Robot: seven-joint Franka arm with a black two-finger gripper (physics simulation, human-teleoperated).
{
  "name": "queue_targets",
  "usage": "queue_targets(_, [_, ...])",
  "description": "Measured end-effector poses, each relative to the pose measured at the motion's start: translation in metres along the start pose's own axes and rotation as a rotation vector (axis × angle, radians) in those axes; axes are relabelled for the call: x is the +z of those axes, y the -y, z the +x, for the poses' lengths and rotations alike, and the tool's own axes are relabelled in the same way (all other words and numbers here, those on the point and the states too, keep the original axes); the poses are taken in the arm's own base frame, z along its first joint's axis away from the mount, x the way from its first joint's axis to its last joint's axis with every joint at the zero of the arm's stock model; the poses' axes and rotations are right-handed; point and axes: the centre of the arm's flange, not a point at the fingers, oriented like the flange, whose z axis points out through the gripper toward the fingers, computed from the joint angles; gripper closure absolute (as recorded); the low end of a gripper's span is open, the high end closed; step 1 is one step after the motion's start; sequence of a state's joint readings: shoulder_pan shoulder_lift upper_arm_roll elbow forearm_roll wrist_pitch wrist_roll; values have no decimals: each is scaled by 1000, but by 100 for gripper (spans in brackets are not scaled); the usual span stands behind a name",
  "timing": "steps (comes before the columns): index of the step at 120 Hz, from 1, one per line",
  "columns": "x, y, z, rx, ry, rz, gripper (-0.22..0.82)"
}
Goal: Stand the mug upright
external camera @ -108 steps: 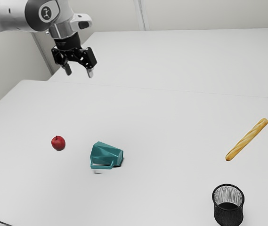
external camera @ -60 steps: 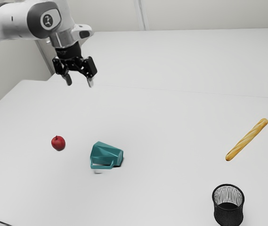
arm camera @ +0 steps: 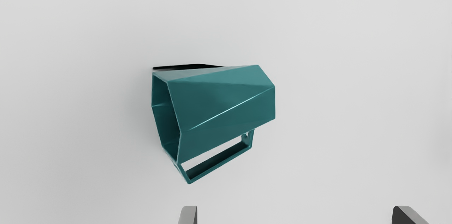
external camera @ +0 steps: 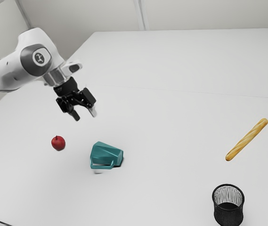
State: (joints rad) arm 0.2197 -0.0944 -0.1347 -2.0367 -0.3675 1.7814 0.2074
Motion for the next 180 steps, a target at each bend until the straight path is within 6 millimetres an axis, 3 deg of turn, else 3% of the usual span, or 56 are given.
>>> queue_targets(45, [73,73,-14,-10,-44,-247,0])
queue_targets(82, [113,126,-12,65,-60,-331,0])
queue_targets(142, [157,117,2,199,-111,-499,1])
queue_targets(180, [169,113,-8,245,-87,-560,31])
